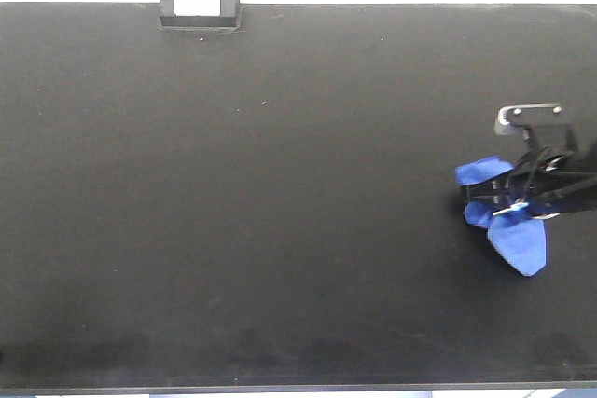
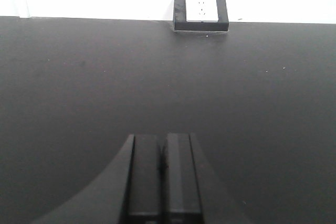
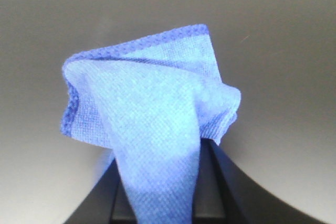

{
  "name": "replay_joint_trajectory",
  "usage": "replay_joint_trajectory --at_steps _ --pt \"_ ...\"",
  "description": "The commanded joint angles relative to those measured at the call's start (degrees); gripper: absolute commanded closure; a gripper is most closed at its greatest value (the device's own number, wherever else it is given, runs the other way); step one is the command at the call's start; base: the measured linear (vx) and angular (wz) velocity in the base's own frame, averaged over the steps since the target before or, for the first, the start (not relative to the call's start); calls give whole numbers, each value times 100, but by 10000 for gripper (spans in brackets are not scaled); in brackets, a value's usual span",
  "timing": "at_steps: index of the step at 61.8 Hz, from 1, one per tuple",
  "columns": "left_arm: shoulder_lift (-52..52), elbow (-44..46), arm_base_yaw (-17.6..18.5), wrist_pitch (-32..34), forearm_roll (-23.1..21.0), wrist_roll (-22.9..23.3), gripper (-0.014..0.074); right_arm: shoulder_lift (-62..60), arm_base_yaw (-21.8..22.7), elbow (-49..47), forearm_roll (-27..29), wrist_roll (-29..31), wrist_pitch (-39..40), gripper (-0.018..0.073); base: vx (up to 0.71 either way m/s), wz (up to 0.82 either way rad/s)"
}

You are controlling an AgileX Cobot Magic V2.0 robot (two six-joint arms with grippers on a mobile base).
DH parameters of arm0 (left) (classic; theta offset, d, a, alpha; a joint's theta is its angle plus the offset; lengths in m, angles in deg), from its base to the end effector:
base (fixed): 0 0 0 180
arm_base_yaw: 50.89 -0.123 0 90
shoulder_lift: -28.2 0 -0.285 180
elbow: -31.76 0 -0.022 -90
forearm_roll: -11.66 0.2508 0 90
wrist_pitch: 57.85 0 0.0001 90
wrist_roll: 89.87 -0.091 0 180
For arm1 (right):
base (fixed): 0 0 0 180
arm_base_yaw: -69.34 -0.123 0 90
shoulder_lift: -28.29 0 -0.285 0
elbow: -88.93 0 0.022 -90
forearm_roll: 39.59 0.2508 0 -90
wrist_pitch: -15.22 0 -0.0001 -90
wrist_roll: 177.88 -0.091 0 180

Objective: Wipe right workspace with blue cloth
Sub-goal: 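Sweep the cloth across the bench surface with the right gripper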

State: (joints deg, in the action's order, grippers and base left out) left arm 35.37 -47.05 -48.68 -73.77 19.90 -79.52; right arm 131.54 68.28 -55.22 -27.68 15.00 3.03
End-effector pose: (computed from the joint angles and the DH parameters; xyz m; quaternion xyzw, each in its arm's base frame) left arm 0.0550 0.0015 0.1795 -0.0138 0.7756 -0.0103 0.6310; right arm 0.2900 0.0094 0.1457 -0.0248 0.9677 0.0207 0.2501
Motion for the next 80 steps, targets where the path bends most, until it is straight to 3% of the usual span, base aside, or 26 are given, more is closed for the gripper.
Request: replay_joint_trajectory --at_steps 1,16,24,31,47,52,56,62,76,80 --pt "-92 -174 41 453 5 49 602 -88 -371 -199 262 95 387 562 0 0" --pt "-92 -174 41 453 5 49 602 -72 -2413 -199 441 318 1099 562 0 0" --pt "-92 -174 41 453 5 49 602 -72 -2703 -199 446 306 1162 562 0 0" --pt "-92 -174 41 453 5 49 602 -72 -2151 -192 415 322 1040 562 0 0" --pt "-92 -174 41 453 5 49 602 -72 331 -192 -130 366 817 562 0 0" --pt "-92 -174 41 453 5 49 602 -72 696 -192 -24 232 817 562 0 0" --pt "-92 -174 41 453 5 49 602 -72 680 -192 161 149 780 562 0 0" --pt "-92 -174 41 453 5 49 602 -72 133 -192 290 223 662 562 0 0" --pt "-92 -174 41 453 5 49 602 -72 -2395 -192 460 319 796 562 0 0" --pt "-92 -174 41 453 5 49 602 -72 -2905 -192 472 319 1086 562 0 0"
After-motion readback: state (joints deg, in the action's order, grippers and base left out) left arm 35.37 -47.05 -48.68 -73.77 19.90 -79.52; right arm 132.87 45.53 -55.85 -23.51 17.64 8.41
